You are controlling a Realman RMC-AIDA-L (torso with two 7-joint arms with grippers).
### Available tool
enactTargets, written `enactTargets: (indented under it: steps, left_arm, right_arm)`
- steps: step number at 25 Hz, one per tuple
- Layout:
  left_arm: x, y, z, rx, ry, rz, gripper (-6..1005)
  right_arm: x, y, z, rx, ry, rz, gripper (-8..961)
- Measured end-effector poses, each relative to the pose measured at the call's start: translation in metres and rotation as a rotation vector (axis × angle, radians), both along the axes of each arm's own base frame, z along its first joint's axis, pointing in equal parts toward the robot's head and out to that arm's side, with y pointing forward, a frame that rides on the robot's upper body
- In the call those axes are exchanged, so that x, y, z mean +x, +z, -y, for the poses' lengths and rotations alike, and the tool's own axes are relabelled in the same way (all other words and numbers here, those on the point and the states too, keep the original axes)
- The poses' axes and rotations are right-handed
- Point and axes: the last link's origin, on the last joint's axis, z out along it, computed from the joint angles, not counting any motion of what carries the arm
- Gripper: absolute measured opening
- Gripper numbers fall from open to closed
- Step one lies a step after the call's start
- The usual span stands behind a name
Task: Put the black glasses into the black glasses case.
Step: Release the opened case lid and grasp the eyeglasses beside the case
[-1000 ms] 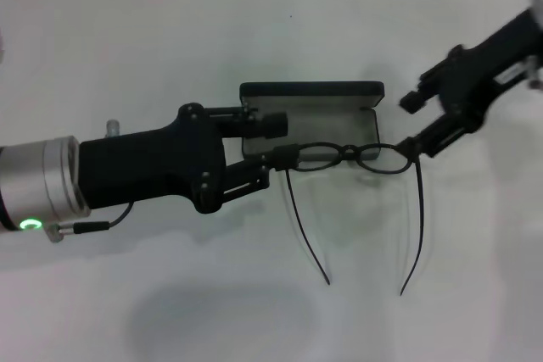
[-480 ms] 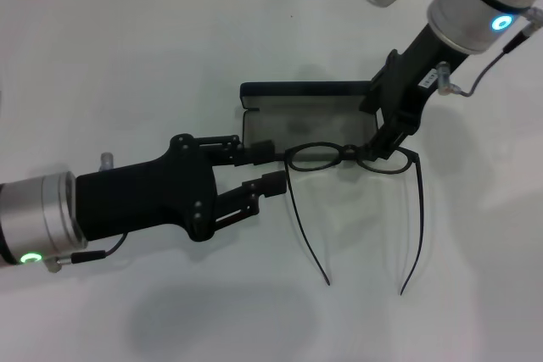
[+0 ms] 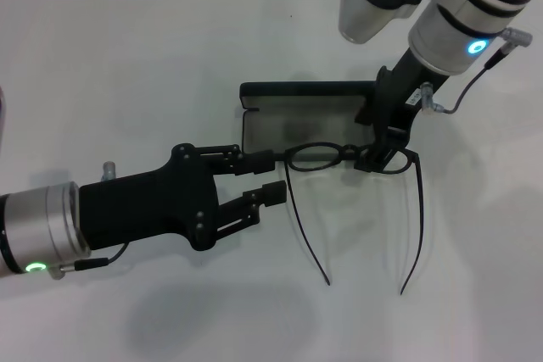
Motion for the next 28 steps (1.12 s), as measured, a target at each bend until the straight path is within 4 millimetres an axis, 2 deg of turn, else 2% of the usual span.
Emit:
enactTargets:
  steps: [16,27,28]
  left_arm:
    - [0.000,-0.002,0.000,0.003,0.005,-0.002,373]
    - [0.000,-0.002,0.000,0.004,0.006,-0.002,372]
    - [0.000,-0.002,0.000,0.004,0.006,-0.002,371]
  right_arm:
    - [0.006,-0.018,0.004,-0.025,0.036,-0.005,690]
    - [0.009,-0.021,0.005,-0.023,0.030,-0.016,624]
    - [0.009,-0.021,0.005,-0.023,0.030,-0.016,580]
